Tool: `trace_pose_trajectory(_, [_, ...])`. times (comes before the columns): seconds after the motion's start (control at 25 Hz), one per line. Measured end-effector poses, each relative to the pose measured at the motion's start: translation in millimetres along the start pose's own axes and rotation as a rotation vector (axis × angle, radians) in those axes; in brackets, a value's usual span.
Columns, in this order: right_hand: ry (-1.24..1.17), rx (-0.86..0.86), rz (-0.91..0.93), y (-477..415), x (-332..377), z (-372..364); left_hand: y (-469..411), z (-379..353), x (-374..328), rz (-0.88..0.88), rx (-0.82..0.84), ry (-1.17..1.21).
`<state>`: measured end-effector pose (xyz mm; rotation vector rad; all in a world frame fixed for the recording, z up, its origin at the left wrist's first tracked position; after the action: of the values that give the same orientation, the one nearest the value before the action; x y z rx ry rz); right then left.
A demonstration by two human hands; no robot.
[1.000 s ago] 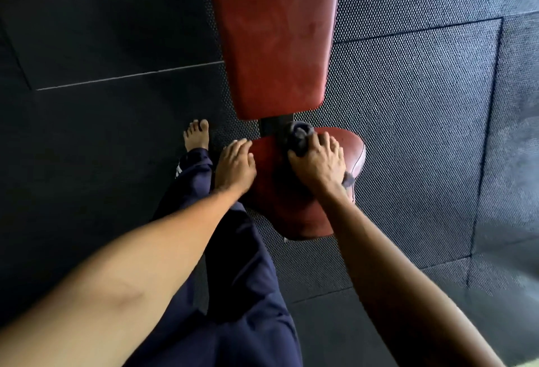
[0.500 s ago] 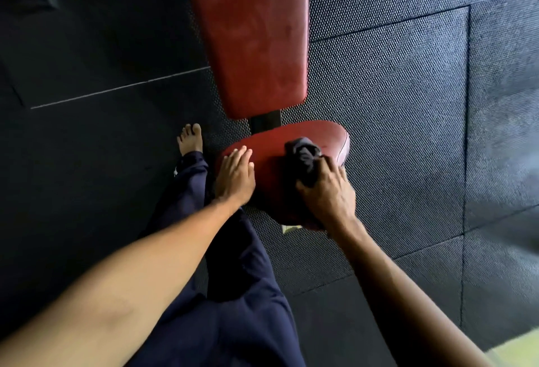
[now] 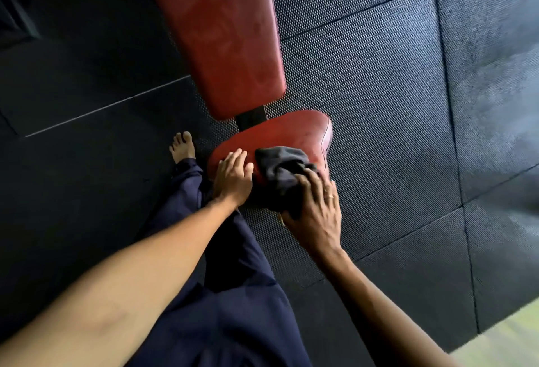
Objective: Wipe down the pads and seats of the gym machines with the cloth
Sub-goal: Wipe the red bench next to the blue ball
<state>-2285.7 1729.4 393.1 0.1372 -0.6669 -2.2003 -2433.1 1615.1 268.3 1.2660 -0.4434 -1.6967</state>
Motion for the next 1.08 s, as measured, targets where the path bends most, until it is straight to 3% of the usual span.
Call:
trace_pose_trajectory(0.16, [-0.516,0.073,-0.604,-12.7,-43.7,-7.1,-1.6,-16.2,-16.7,0.009,-0.049,-0.031])
trace_pose_trajectory(0.28, [-0.848,0.009,-0.725,-64.7,-59.8,-2.1,-4.9,-20.1,-26.6,0.013,-0.073,-0.031])
trace_pose_trajectory(0.36, [-0.903,-0.007,-0.781,-91.1,-58.2,4.1,-8.3,-21.2,-26.6,-0.019,-0.055,-0.040])
trace_pose_trajectory(0.48, [-0.843,0.068,-0.718,-87.9,-47.6,11.9,-11.4,-17.6,-30.8,-0.057,-0.039,-0.036])
trace_pose_trajectory(0.64, [-0.756,0.137,-0.415,-42.1,-59.3,30.0,-24.2,-20.7,-56.1,-0.109,0.023,-0.010])
trace_pose_trajectory(0.76, [-0.603,0.093,-0.193,-36.7,-57.6,33.1,-38.0,-27.3,-73.6,-0.023,0.033,-0.019])
trace_pose_trajectory(0.96, [-0.278,0.229,-0.235,-128.1,-47.8,6.4,-59.7,-35.8,-86.1,0.045,-0.018,-0.092])
trace_pose_trajectory(1.08, [-0.253,0.302,-0.271,-182.9,-58.6,-10.5,-70.9,-42.3,-85.0,0.079,0.001,-0.144])
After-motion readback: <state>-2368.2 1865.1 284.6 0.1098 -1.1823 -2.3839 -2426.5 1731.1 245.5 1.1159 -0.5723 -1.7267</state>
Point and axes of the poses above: each hand's wrist, its own y-axis away from the middle knuckle, its own z-axis out of the back of the hand, x = y × z, the point moved 1 cm from there along -y, towards the middle knuckle, and after that the axes turned 6 degrees about x, right-handed, at the moved point
